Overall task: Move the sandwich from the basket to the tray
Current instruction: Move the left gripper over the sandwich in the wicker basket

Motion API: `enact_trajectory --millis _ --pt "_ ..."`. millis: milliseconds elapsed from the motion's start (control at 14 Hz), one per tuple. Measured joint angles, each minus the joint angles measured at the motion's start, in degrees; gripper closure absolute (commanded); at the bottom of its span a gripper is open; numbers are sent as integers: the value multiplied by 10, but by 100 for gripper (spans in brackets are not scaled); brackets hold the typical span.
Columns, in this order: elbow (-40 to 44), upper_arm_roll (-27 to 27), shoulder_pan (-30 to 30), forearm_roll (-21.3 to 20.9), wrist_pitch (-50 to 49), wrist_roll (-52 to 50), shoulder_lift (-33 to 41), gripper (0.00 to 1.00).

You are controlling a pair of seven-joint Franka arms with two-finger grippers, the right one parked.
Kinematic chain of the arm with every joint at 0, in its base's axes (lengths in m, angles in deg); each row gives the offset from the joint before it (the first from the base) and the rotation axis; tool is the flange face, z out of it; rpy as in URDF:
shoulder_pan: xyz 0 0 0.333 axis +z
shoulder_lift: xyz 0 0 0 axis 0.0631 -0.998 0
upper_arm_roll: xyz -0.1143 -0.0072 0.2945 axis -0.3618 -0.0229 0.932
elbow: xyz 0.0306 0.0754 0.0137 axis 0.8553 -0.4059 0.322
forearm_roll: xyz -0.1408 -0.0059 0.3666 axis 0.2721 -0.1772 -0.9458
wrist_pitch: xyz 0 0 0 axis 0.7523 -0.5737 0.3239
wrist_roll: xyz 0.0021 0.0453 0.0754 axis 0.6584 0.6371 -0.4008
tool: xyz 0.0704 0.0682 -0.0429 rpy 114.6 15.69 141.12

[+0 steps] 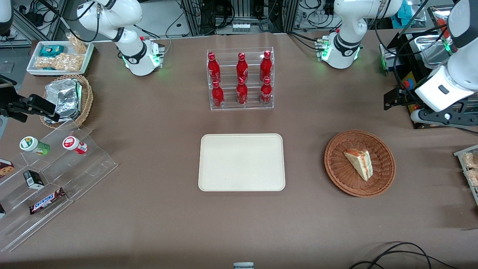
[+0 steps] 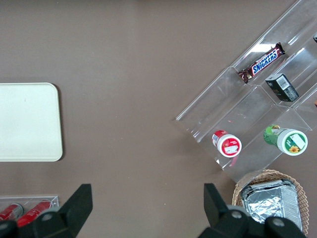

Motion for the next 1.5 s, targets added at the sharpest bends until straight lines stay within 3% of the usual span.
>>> enact_trajectory --millis 786,1143,1500 --pt "-1 8 0 0 -2 0 1 0" --pt "-41 8 0 0 4 0 -12 0" --pt "-176 8 0 -9 199 -39 -60 0"
